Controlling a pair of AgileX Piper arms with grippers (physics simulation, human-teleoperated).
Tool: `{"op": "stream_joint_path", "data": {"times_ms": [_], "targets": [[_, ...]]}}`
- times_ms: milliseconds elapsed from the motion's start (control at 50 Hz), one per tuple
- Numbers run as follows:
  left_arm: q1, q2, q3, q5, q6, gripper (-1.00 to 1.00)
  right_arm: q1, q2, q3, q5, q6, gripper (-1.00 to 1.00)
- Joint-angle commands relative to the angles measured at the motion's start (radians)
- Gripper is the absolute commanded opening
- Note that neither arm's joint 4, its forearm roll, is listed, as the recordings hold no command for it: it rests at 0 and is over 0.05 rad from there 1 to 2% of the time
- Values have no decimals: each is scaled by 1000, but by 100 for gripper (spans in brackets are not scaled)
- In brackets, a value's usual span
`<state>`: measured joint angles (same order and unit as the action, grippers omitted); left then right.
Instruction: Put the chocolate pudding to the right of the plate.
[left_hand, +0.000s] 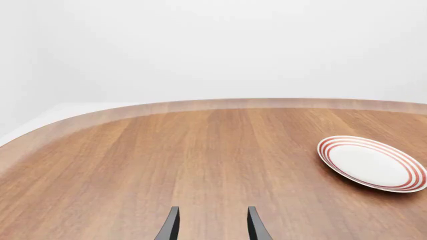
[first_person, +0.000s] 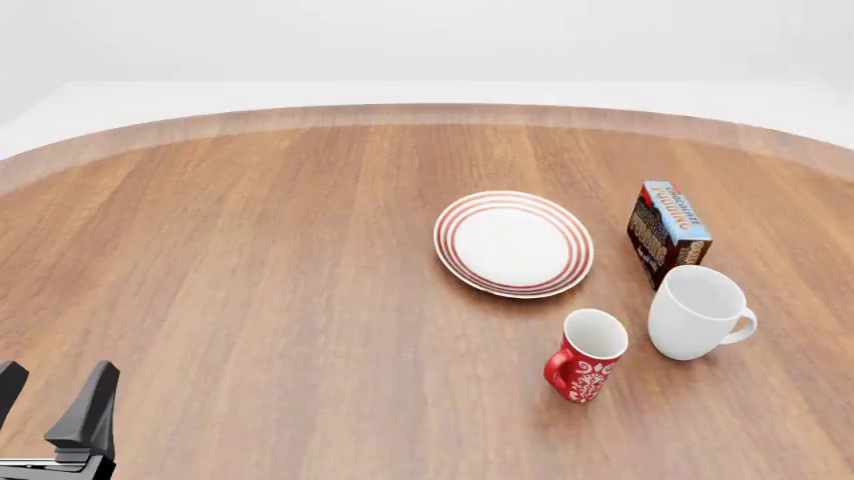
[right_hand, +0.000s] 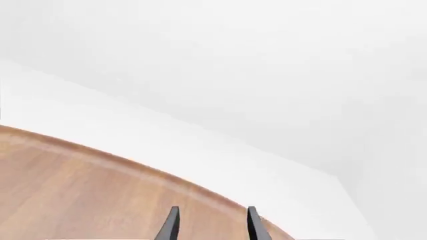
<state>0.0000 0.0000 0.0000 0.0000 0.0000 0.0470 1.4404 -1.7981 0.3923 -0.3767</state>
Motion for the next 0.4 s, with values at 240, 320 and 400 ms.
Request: {"op": "stream_joint_path", "data": {"times_ms": [240, 320, 400], "targets": [[0, 0, 0, 0, 0, 100, -56, -464, 437, -847, 335, 100], [0, 0, 0, 0, 0, 100, -131, -193, 363, -899, 531, 100], [0, 0, 0, 0, 0, 100, -151, 26, 267, -998, 537, 100]]}}
